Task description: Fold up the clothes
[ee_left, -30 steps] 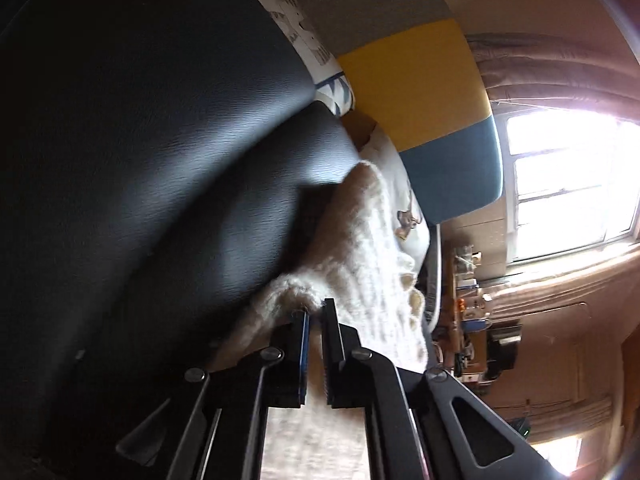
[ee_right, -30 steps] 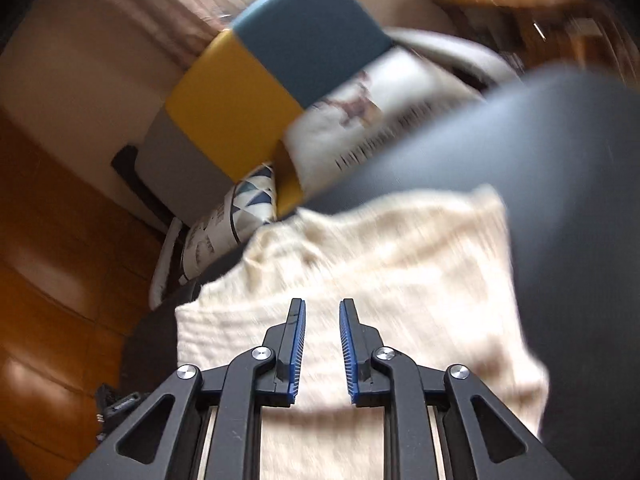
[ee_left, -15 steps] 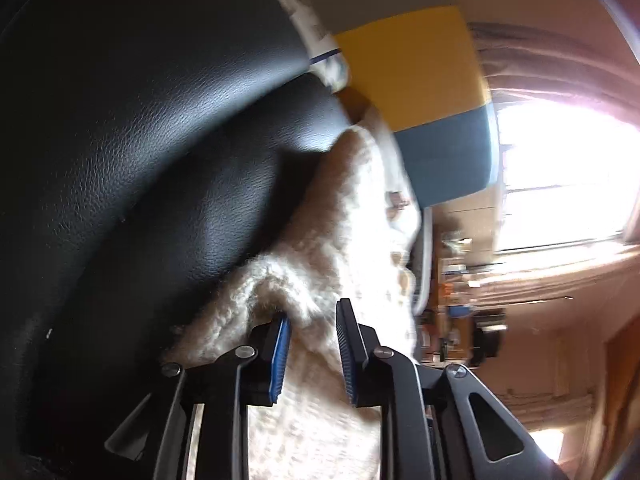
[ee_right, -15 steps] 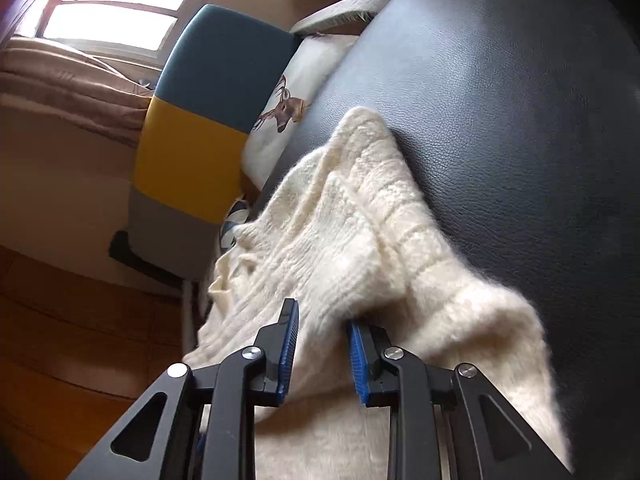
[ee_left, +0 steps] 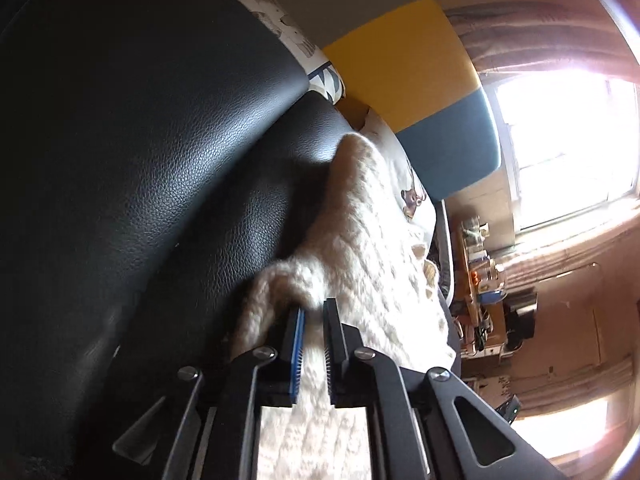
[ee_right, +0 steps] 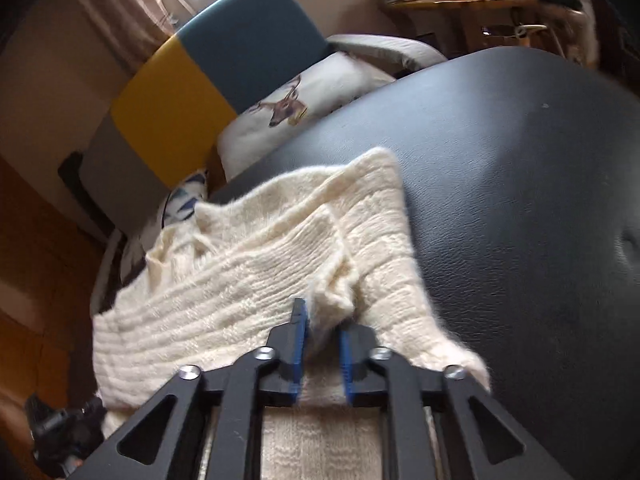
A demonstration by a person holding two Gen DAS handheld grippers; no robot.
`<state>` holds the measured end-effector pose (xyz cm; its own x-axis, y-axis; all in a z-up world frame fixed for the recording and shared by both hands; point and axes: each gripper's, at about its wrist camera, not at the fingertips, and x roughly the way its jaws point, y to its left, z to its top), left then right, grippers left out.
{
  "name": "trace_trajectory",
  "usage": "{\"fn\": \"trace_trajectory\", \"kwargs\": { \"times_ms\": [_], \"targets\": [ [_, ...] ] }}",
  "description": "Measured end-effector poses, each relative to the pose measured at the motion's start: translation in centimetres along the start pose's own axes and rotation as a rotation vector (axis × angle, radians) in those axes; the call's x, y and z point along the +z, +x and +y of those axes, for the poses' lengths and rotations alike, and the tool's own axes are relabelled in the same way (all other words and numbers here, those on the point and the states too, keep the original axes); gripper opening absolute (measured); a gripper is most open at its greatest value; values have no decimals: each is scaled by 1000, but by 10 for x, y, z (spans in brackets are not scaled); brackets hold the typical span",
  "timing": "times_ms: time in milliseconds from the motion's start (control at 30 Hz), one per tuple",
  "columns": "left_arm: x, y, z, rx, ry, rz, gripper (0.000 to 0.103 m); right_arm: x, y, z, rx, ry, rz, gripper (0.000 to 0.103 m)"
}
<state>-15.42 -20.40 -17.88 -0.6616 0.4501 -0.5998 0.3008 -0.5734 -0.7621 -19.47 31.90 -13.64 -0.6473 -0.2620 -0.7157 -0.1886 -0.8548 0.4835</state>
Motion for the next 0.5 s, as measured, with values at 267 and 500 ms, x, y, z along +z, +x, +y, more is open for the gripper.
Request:
{"fn": "trace_trajectory", "kwargs": {
  "times_ms": [267,500],
  "targets": [
    [-24,-30,-47,-16,270,-64,13,19,-30,75,192,-137,-41,72],
    [-26,0,-68,44,395,-62,13,-4,69,240,558,-425,383,73]
  ]
}}
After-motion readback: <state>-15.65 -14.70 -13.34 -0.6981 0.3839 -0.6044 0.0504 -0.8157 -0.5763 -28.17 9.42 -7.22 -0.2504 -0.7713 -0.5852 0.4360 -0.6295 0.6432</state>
